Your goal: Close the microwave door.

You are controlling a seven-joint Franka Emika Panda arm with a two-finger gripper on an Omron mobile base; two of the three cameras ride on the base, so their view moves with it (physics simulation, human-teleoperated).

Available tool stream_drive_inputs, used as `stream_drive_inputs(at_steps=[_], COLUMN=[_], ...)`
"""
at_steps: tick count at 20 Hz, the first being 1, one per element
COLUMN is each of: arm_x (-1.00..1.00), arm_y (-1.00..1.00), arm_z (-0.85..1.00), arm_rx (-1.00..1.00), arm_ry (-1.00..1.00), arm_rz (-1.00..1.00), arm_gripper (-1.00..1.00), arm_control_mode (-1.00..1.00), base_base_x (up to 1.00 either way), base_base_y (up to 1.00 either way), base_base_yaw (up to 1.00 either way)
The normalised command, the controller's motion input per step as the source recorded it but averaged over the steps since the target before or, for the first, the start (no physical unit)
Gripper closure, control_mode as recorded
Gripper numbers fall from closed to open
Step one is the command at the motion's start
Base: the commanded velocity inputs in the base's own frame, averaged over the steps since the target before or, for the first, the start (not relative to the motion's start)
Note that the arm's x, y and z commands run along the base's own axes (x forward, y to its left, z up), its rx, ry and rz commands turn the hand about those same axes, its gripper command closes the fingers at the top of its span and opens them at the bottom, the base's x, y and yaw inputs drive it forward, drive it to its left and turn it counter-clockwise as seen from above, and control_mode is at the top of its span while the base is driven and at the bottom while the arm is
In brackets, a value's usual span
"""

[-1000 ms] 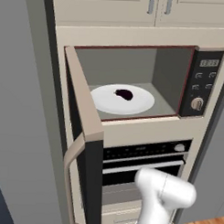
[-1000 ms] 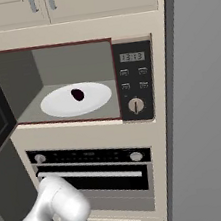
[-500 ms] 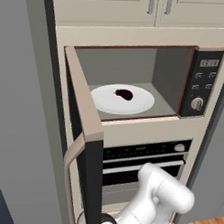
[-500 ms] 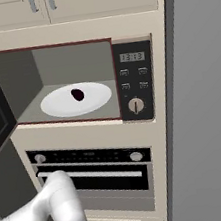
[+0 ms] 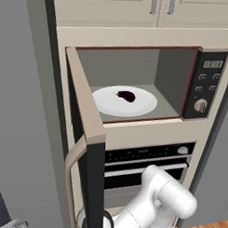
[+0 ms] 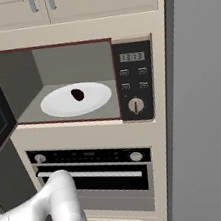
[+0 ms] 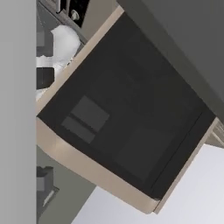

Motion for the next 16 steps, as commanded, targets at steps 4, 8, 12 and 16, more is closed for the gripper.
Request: stream_drive_inputs(at_steps=[4, 8, 12, 16], arm_x=[0.16, 0.01, -0.59, -0.38], arm_y=[-0.22, -0.22, -0.26, -0.50], arm_z=[0.00, 0.00, 0.00, 0.00], arm_rx=[0.00, 0.00, 0.00, 0.00], arm_ry=[0.00, -0.04, -0.31, -0.36], arm_rz=[-0.18, -0.09, 0.00, 0.01], arm_gripper=[-1.00, -1.00, -1.00, -1.00], arm_control_mode=[-1.00, -1.00, -1.00, -1.00], base_base_x=[0.00, 0.00, 0.00, 0.00], base_base_y=[0.00, 0.00, 0.00, 0.00], base_base_yaw=[0.00, 0.00, 0.00, 0.00])
